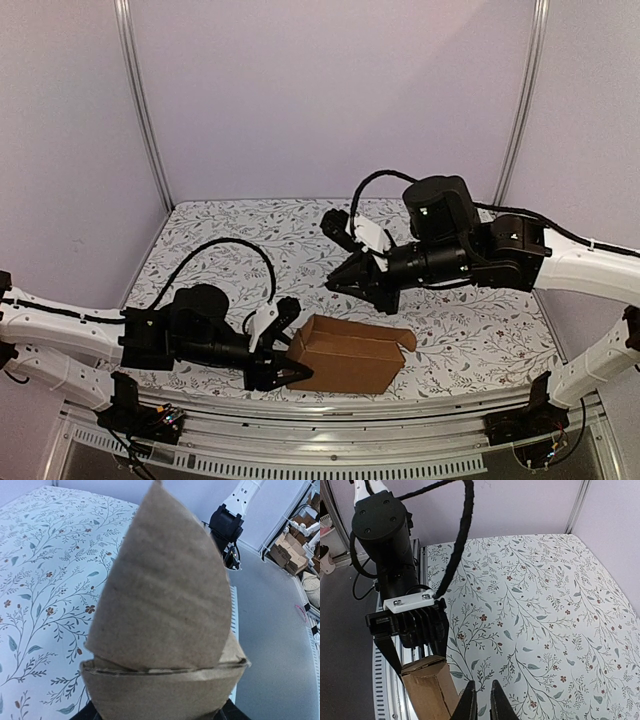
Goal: Fold the paper box
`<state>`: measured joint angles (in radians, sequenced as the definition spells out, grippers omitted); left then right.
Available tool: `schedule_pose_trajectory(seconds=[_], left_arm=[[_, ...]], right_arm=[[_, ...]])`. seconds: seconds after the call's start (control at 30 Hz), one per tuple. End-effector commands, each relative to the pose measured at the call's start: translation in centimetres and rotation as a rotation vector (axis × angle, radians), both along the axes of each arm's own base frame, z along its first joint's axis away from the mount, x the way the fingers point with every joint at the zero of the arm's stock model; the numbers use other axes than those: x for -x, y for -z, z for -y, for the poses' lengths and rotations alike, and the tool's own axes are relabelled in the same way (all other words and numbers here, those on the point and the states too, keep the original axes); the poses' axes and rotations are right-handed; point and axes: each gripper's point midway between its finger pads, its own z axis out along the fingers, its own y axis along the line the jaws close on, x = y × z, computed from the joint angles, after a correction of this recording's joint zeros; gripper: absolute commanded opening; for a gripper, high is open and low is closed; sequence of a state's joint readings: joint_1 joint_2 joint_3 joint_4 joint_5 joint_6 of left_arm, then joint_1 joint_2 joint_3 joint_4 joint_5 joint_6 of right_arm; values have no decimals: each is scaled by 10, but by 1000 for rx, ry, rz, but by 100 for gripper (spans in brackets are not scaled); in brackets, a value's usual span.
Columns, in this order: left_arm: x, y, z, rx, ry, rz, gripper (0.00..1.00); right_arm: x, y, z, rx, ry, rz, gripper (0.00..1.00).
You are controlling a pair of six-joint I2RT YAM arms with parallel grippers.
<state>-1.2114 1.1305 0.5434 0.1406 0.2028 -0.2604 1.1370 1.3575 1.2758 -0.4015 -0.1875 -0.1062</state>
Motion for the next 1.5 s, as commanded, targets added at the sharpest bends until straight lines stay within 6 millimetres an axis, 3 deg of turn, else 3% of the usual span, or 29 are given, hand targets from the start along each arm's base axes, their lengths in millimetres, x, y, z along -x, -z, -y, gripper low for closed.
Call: schedule_pose_trajectory(seconds=[0.0, 0.57, 0.8, 0.9, 1.07, 1.17, 1.27, 1.4, 1.47], left_arm=[[-5, -16, 5, 49, -5, 2, 3], [-11, -23, 8, 69, -37, 11, 2], [-18, -27, 8, 84, -69, 15, 2], [-17, -27, 8, 92, -63, 12, 2], [-16, -22, 5, 80, -65, 7, 2], [-17, -21, 1, 78, -78, 15, 3], [-20, -24, -1, 87, -95, 24, 3], [-22, -28, -2, 98, -108, 32, 3], [-23, -32, -3, 115, -113, 36, 3]], right_arm=[[-10, 6, -16, 22, 60, 34, 8], [45, 55, -41, 154, -103, 24, 6], [52, 55, -41, 156, -102, 14, 6], [42, 50, -37, 155, -44, 48, 8], [6, 26, -9, 173, 161, 179, 17], [-11, 8, 21, 164, 270, 221, 25], [-16, 3, 54, 166, 339, 233, 34], [-19, 13, 96, 186, 429, 211, 43], [-18, 29, 116, 205, 460, 185, 45]])
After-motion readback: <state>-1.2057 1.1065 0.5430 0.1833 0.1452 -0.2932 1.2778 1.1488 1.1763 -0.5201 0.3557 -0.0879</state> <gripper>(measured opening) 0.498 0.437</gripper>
